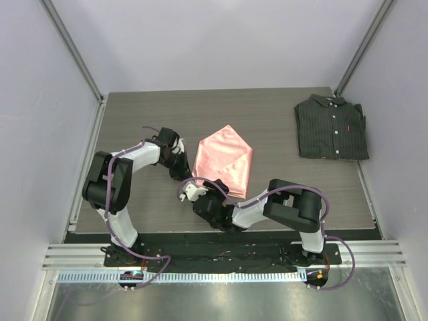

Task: Fold the napkin, place the utensils inside, and roll it up
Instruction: Roll the napkin with the utensil

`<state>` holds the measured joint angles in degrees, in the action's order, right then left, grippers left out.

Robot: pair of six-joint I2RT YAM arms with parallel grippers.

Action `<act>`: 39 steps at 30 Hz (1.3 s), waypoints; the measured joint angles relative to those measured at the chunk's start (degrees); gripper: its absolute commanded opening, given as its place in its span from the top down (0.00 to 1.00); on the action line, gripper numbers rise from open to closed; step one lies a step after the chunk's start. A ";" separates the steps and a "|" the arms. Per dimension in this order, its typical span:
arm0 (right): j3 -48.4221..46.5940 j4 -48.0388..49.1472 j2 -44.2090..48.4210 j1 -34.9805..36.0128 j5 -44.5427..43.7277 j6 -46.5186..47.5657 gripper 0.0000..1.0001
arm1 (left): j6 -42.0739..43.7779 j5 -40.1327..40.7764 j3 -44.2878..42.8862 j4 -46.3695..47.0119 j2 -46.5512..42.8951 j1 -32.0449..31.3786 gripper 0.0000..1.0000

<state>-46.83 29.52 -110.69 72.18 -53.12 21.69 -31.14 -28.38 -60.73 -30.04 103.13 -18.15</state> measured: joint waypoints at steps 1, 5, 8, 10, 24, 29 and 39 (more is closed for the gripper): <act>0.07 -0.02 0.00 0.00 -0.31 0.04 0.44 | 0.00 -0.07 0.00 0.00 0.00 0.09 1.00; 0.24 -1.01 -0.44 0.00 -0.74 0.17 0.62 | 0.07 -0.28 0.02 0.00 0.00 0.37 1.00; 0.24 -2.01 -0.76 -0.02 -0.33 0.35 0.69 | 0.11 -0.39 0.02 0.00 0.00 0.52 0.96; 0.24 -2.75 -0.81 -0.02 0.39 0.37 0.79 | 0.13 -0.39 0.02 0.02 0.00 0.57 0.83; -5.25 -18.97 2.36 -1.49 10.91 -4.72 0.99 | -6.43 3.65 8.61 4.07 -11.10 5.01 0.01; -8.11 -25.90 4.09 -2.80 18.91 -8.13 0.99 | -10.80 11.04 14.45 7.78 -20.76 5.33 0.01; -13.49 -36.72 6.27 -12.37 43.95 -14.27 0.99 | -13.68 23.32 30.75 19.85 -38.34 5.16 0.05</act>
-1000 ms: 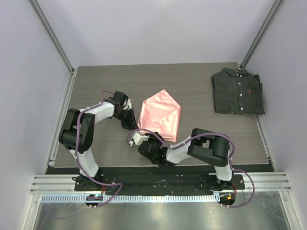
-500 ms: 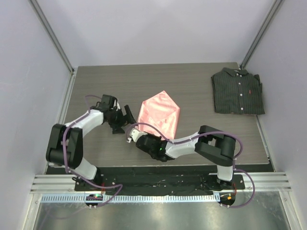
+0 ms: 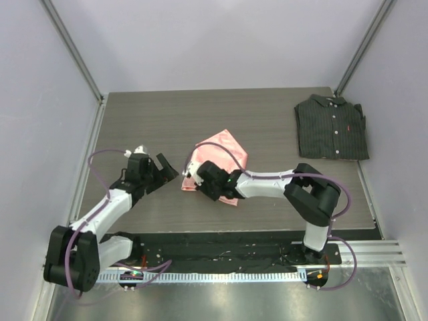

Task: Fold the napkin, place the utensils inside, and roll it up
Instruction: Roll the napkin with the utensil

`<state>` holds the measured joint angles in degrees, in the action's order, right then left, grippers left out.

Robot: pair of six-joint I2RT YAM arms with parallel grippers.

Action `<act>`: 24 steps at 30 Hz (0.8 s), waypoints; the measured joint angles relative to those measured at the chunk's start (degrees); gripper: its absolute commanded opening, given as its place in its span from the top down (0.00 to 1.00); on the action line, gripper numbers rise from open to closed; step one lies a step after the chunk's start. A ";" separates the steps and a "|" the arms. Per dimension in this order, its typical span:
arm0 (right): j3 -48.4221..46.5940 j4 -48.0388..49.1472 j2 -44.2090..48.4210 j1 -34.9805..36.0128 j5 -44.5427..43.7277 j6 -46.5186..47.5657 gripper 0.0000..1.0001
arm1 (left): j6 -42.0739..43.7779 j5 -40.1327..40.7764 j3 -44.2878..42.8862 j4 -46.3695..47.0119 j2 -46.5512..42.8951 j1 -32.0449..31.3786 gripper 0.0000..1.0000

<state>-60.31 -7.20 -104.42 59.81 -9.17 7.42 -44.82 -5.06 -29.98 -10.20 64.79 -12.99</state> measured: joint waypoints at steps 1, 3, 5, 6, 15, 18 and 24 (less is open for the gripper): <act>-0.68 -1.11 0.00 -1.49 3.32 -0.61 0.99 | 0.13 0.57 1.03 1.07 -1.36 -0.15 0.05; -2.29 -3.98 -0.09 -4.02 9.40 -1.73 0.99 | 0.57 1.44 2.25 3.04 -3.19 -0.96 0.05; -4.09 -6.51 -0.28 -6.23 14.56 -2.62 0.99 | 1.46 1.97 2.93 5.01 -4.33 -2.21 0.05; -5.44 -8.17 -0.68 -7.39 17.29 -3.19 0.99 | 1.88 2.12 3.30 6.14 -4.85 -3.08 0.05; -15.15 -17.33 -9.29 -13.88 33.94 -6.05 0.99 | 5.33 2.54 7.89 13.33 -6.88 -9.05 0.07; -18.16 -20.24 -12.22 -15.30 38.42 -6.36 0.99 | 6.51 2.58 8.44 13.99 -5.73 -10.08 0.09; -21.38 -22.91 -15.78 -17.27 44.74 -7.65 0.99 | 8.33 4.85 8.44 14.27 -3.93 -12.72 0.14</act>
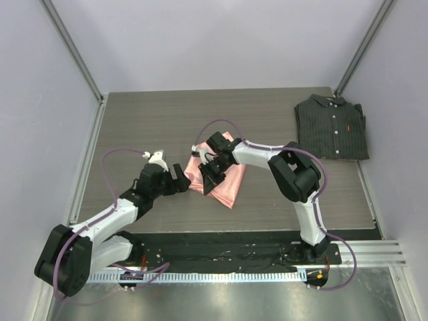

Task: Fold the napkin, place the utensils inside, and roll it up
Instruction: Roll the napkin with the utensil

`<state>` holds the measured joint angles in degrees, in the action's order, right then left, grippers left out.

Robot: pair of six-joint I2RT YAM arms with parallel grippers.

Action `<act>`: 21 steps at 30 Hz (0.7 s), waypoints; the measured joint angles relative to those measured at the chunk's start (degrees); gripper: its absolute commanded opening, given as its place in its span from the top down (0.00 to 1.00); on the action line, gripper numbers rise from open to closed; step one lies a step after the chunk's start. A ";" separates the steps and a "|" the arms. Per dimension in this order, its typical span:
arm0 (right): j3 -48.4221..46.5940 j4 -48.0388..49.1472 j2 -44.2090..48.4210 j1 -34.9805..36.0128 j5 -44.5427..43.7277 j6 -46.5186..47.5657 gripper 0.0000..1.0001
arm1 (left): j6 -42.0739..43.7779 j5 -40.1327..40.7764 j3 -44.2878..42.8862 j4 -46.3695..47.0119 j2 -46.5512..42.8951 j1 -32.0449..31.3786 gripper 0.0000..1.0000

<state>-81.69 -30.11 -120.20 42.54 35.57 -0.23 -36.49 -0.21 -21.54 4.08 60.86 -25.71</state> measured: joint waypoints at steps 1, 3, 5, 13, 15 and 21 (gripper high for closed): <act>-0.42 -0.35 -0.52 -0.37 0.96 -0.33 0.99 | 0.59 0.17 0.00 0.09 -0.02 -0.44 0.17; -1.03 -0.85 -1.42 -1.03 2.58 -1.07 0.99 | 1.20 0.13 0.00 0.33 -0.04 -0.87 0.19; -1.64 -1.42 -2.36 -1.68 4.26 -1.79 0.99 | 1.84 0.13 0.00 0.46 -0.28 -1.25 0.22; -2.16 -1.73 -3.61 -2.89 7.30 -3.23 0.99 | 3.63 -1.01 0.26 0.59 -0.72 -1.97 0.41; -2.19 -1.73 -3.65 -2.93 7.30 -3.23 0.99 | 3.98 -1.11 0.26 0.66 -0.42 -2.05 0.44; -2.36 -1.86 -4.11 -3.28 8.22 -3.63 0.99 | 4.24 0.11 0.24 0.68 2.93 -2.19 0.45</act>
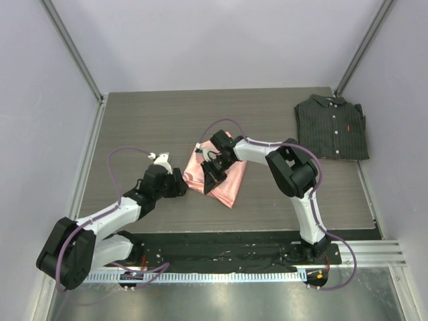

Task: Fold the napkin, place the utensils inside, and roll it up
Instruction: Roll the napkin with the utensil

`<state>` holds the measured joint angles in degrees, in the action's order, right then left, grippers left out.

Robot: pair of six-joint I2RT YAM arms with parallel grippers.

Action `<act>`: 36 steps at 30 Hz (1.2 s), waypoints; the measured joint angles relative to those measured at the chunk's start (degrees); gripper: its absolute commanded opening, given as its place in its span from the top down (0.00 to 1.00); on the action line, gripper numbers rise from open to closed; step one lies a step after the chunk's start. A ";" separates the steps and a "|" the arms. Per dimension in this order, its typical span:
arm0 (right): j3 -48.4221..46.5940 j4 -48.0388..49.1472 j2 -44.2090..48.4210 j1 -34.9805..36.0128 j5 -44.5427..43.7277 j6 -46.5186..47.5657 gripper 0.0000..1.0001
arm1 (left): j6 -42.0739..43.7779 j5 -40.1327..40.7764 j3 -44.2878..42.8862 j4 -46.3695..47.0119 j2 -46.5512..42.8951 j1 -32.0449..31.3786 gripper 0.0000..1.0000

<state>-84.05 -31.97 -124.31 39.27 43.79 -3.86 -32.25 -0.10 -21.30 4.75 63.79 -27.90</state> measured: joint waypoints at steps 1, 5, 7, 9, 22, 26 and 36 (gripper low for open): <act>-0.07 -0.02 -0.09 -0.02 0.13 -0.02 0.99 | 0.00 0.17 0.00 0.07 0.37 0.00 0.45; -0.15 -0.04 -0.33 -0.15 0.63 -0.35 0.99 | 0.24 1.05 -0.48 0.85 2.34 0.00 0.46; -0.31 -0.22 -0.48 -0.26 0.85 -0.44 0.99 | 0.81 1.29 -0.94 1.46 3.41 -0.02 0.46; -0.42 -0.28 -0.74 -0.55 1.38 -0.61 0.99 | 1.27 1.46 -1.29 2.38 4.33 -0.02 0.46; -1.79 -1.53 -3.61 -2.51 7.08 -0.83 0.99 | 2.86 1.53 -1.92 10.16 10.47 -0.02 0.34; -1.90 -1.60 -4.31 -3.08 8.81 -0.74 0.99 | 2.97 1.53 -1.90 12.59 10.62 -0.02 0.34; -2.19 -2.01 -5.73 -4.35 12.46 -0.13 0.99 | 4.22 1.31 -2.05 16.55 13.84 -0.02 0.42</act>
<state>-86.24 -33.98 -130.04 34.92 56.25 -3.99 -28.03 1.21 -23.35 21.30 77.62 -27.92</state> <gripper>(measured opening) 0.043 0.613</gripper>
